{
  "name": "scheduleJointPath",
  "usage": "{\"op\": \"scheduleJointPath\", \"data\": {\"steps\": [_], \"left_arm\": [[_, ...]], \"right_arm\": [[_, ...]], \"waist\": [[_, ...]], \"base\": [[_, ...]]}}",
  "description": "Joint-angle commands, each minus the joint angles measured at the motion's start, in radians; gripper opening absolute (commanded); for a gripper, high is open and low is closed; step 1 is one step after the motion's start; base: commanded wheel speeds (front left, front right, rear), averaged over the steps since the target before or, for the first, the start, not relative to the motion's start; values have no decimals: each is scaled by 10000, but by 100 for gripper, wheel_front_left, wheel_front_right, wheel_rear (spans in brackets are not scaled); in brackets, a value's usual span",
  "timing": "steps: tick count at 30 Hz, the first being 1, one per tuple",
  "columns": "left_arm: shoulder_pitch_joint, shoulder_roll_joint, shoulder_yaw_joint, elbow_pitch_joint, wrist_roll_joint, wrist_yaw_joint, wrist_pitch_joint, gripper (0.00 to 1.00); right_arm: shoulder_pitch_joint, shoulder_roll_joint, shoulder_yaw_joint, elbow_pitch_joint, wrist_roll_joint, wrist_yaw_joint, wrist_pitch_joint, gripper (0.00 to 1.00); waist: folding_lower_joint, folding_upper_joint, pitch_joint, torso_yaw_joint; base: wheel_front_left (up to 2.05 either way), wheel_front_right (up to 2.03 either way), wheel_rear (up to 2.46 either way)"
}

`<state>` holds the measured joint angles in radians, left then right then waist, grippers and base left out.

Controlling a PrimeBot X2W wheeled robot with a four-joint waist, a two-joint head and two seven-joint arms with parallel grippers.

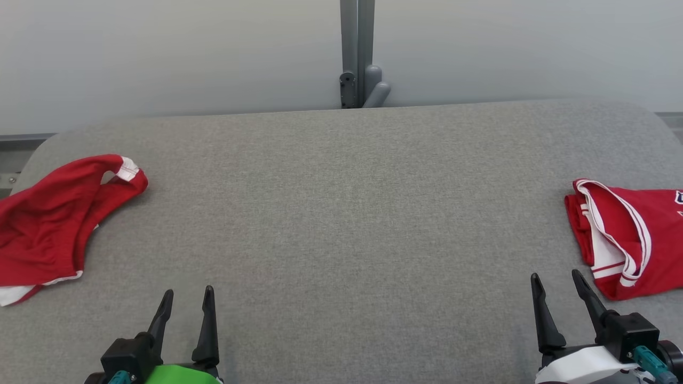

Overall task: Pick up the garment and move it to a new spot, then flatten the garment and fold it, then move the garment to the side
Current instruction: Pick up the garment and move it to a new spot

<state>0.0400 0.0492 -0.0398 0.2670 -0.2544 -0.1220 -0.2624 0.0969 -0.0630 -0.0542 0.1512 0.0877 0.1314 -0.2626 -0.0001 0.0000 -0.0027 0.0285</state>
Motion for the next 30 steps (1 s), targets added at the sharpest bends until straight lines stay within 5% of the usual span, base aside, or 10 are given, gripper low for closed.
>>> {"op": "scheduleJointPath", "data": {"steps": [1,16,24,30], "left_arm": [[-51,29,-31,13,34,22,-27,100],[355,27,184,51,-54,225,-27,100],[-59,22,472,-170,-540,303,-27,100],[-1619,30,526,535,-1073,70,-27,100]], "right_arm": [[-35,-15,19,-60,-6,-15,-29,100],[-456,-85,1016,114,91,-15,-29,100],[-879,-288,1484,169,72,-15,-29,100],[-1474,-869,1145,-54,-70,-15,-29,100]], "waist": [[1,0,-34,393],[1,0,-131,3812],[1,0,470,4079],[1,0,2071,3704]], "base": [[0,0,0],[0,0,0],[0,0,0],[0,0,0]]}}
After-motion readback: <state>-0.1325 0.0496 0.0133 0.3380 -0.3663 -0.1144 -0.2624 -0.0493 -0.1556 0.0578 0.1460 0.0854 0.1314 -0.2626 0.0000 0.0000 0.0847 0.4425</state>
